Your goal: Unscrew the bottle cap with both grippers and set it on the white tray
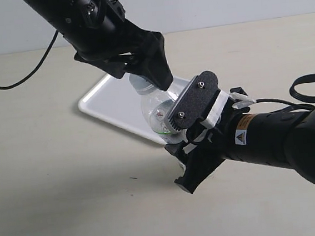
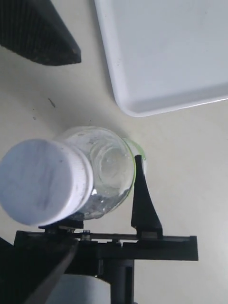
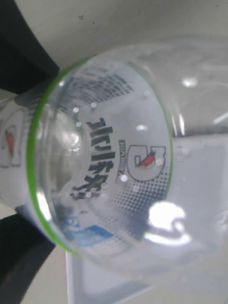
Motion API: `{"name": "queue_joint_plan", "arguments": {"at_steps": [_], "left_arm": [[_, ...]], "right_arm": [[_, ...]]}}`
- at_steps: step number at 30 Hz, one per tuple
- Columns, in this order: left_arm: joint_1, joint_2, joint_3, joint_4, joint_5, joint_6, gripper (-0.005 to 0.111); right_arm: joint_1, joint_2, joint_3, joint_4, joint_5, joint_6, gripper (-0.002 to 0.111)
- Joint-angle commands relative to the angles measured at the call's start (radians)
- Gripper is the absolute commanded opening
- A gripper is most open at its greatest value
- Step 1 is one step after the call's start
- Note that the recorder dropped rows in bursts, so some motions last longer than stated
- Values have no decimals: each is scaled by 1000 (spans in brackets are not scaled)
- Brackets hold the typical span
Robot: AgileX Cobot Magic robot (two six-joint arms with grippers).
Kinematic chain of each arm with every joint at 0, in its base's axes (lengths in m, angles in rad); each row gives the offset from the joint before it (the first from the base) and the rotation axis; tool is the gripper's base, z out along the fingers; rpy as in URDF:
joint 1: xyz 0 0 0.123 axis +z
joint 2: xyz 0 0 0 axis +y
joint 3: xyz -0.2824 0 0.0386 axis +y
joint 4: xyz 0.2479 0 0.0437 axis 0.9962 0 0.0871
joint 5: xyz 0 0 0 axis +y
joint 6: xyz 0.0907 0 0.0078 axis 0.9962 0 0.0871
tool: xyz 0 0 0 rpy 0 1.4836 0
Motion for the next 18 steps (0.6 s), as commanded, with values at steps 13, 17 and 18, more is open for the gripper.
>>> {"name": "queue_joint_plan", "arguments": {"at_steps": [13,17,18], "left_arm": [[-1,-27,2,-21,-12,0,33],[-1,-27,2,-33,-10,0,13],[-1,-27,2,-35,-8,0,8]], "right_arm": [[-1,-12,0,-7,-33,-1,0],[-1,-12,0,-7,-33,-1,0],[-1,-12,0,-7,-33,-1,0]]}}
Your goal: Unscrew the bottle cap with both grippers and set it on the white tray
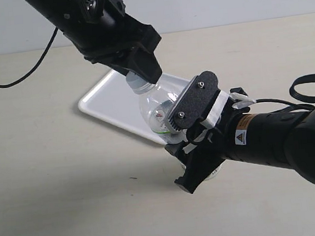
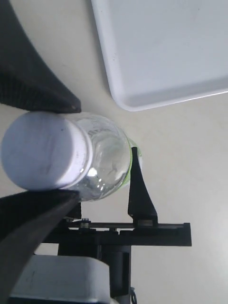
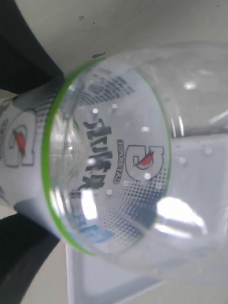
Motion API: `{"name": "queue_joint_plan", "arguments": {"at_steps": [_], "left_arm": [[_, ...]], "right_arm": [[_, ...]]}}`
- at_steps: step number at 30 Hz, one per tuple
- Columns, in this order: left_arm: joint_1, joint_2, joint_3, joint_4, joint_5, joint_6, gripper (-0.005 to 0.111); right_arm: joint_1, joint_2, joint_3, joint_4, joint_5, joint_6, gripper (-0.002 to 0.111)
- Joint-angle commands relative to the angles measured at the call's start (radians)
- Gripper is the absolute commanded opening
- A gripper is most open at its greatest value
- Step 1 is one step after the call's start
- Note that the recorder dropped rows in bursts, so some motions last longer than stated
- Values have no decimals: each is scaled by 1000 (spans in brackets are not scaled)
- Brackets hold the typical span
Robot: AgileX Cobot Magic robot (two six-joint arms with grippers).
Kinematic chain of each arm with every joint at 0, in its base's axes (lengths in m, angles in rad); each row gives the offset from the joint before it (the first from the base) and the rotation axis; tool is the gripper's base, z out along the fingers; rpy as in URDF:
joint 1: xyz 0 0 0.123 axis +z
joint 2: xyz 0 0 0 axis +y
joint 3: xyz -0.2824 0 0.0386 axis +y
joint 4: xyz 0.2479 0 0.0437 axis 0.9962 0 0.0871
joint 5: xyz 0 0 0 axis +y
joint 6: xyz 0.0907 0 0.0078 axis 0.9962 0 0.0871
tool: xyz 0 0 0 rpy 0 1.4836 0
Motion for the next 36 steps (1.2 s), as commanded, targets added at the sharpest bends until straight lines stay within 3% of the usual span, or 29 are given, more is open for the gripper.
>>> {"name": "queue_joint_plan", "arguments": {"at_steps": [1,9,26,36], "left_arm": [[1,-13,2,-26,-5,0,1],[1,-13,2,-69,24,-23,0],[1,-15,2,-21,29,-482,0],[1,-15,2,88,46,-827,0]], "right_arm": [[-1,-12,0,-7,-33,-1,0],[-1,-12,0,-7,-33,-1,0],[-1,-12,0,-7,-33,1,0],[-1,-12,0,-5,-33,0,0]]}}
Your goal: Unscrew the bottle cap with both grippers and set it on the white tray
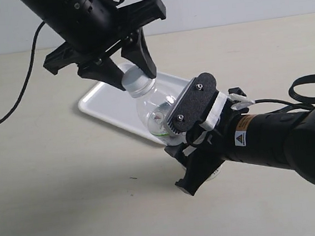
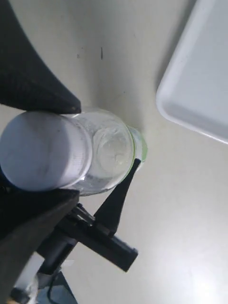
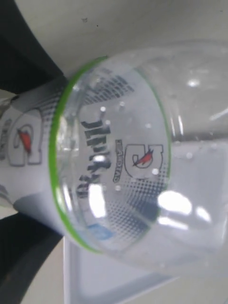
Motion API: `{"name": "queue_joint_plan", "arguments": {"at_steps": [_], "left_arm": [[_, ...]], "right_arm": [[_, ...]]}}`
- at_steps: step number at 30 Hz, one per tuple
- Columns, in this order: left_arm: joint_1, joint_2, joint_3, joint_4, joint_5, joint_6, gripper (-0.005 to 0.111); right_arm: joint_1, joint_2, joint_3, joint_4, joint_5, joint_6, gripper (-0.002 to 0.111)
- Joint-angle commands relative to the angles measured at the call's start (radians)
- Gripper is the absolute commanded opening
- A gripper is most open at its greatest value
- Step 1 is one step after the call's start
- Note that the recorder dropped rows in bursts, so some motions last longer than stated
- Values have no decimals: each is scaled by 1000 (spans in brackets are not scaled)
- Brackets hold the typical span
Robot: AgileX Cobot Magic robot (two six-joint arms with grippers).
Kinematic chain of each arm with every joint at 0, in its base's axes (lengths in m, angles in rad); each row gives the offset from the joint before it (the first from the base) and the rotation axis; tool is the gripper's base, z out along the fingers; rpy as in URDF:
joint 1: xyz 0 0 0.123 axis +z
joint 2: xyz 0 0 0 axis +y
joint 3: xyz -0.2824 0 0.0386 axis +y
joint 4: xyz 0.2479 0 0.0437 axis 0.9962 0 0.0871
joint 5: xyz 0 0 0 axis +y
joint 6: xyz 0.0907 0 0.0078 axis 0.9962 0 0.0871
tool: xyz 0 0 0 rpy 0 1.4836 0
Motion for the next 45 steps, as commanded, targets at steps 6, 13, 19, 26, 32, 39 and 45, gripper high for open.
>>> {"name": "queue_joint_plan", "arguments": {"at_steps": [6,13,19,26,32,39,45], "left_arm": [[1,-12,2,24,38,-287,0],[1,-12,2,19,57,-377,0],[1,-14,2,16,60,-366,0],[3,-23,2,-7,55,-325,0],[3,-26,2,-5,55,-283,0],[3,-53,2,-5,-34,-235,0],[15,-116,2,-18,-180,-134,0]], "right_arm": [[-1,-12,0,10,-33,2,0],[-1,-12,0,12,-31,5,0],[-1,-12,0,14,-35,24,0],[-1,-12,0,14,-42,24,0],[-1,-12,0,14,-42,24,0],[-1,-12,0,14,-52,29,0],[-1,-12,12,14,-108,56,0]]}}
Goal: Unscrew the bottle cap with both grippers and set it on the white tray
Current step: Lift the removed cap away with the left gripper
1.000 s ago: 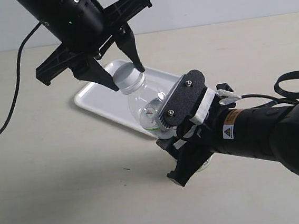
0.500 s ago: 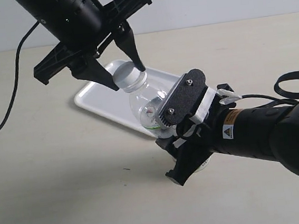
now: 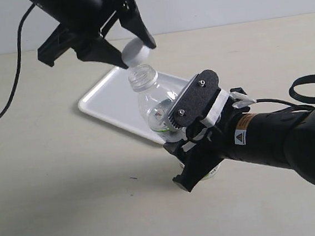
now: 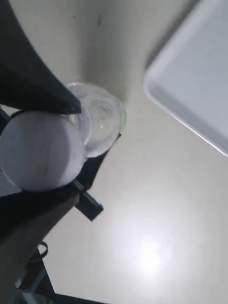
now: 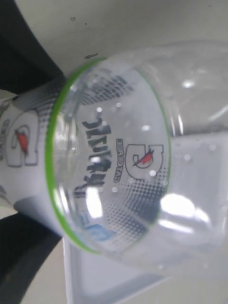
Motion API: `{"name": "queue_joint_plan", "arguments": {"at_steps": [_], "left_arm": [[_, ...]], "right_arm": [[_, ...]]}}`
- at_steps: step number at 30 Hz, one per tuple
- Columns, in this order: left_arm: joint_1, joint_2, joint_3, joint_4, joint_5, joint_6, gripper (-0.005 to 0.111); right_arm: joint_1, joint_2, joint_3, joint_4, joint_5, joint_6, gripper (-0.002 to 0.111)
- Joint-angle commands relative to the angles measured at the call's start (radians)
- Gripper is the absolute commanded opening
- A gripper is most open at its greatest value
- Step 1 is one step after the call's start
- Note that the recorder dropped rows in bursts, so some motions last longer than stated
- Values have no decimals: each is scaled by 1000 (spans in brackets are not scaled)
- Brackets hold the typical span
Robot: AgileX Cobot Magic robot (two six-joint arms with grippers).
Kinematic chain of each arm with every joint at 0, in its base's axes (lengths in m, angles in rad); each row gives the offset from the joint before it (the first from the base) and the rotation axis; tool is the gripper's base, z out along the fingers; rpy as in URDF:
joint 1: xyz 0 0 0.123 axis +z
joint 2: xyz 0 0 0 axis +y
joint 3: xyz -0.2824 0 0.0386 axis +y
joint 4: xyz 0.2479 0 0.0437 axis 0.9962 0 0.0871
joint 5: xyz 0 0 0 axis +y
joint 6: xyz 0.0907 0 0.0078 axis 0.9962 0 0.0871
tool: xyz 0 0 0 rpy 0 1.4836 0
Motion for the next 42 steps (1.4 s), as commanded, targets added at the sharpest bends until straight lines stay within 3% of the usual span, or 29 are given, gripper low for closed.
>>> {"name": "queue_joint_plan", "arguments": {"at_steps": [1,6,9,25,37,42], "left_arm": [[22,-54,2,-21,-96,99,0],[78,-89,2,-31,-66,260,0],[102,-82,2,-25,-66,358,0],[103,45,2,25,-309,868,0],[103,277,2,17,-330,1088,0],[103,318,2,5,-446,1090,0]], "right_arm": [[-3,-12,27,3,-120,24,0],[-3,-12,135,96,-358,28,0],[-3,-12,161,97,-395,38,0],[-3,-12,163,96,-402,46,0],[-3,-12,163,70,-373,72,0],[-3,-12,163,65,-377,72,0]]}}
